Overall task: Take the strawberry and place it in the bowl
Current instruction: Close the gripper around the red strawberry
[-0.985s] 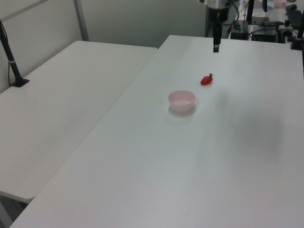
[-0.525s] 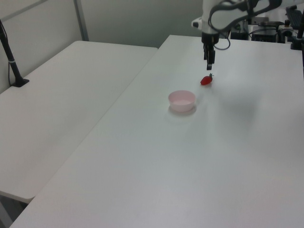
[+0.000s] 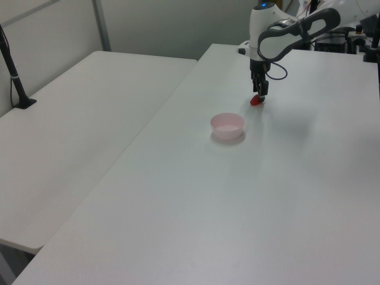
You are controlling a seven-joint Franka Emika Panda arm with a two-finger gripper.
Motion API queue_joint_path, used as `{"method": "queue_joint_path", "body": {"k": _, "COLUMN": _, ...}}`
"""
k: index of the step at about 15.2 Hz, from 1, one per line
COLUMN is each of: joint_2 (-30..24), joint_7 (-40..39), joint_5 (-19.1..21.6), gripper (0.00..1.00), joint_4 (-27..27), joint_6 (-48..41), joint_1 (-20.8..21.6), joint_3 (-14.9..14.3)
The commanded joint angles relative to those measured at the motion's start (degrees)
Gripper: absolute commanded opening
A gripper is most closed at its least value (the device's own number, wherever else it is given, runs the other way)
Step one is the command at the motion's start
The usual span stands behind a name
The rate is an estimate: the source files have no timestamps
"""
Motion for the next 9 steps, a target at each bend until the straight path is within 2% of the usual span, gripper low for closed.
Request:
{"method": "queue_joint_path", "body": {"k": 1, "joint_2": -0.03, "joint_7": -0.78, "joint_5": -0.69, "gripper": 0.58, "joint_4": 0.01, "joint_6": 0.26, "joint_1": 0.44, "joint_3": 0.04}}
{"method": "queue_joint_path", "body": {"k": 2, "joint_2": -0.03, "joint_7": -0.78, "joint_5": -0.6, "gripper": 0.53, "joint_4": -0.17, "joint_6": -0.09, "joint_1": 0.44, "joint_3": 0.04}}
{"method": "queue_joint_path", "body": {"k": 6, "joint_2": -0.03, "joint_7": -0.69, "joint_5": -0.6, "gripper": 0.48, "joint_4": -1.05, "joint_6": -0.27, "joint_1": 1.32, "joint_3": 0.13}}
{"method": "queue_joint_path", "body": {"k": 7, "joint_2": -0.12, "joint_7": -0.69, "joint_5": -0.6, "gripper": 0.42, "joint_4": -1.05, "joint_6": -0.35, "joint_1": 1.24, "joint_3": 0.13}}
{"method": "queue_joint_path", "body": {"k": 9, "joint_2": -0.99, "joint_7": 0.27, "joint_5": -0.42, "gripper": 0.38, "joint_4": -0.7, "joint_6": -1.49, "joint_1": 1.32, "joint_3": 0.13}}
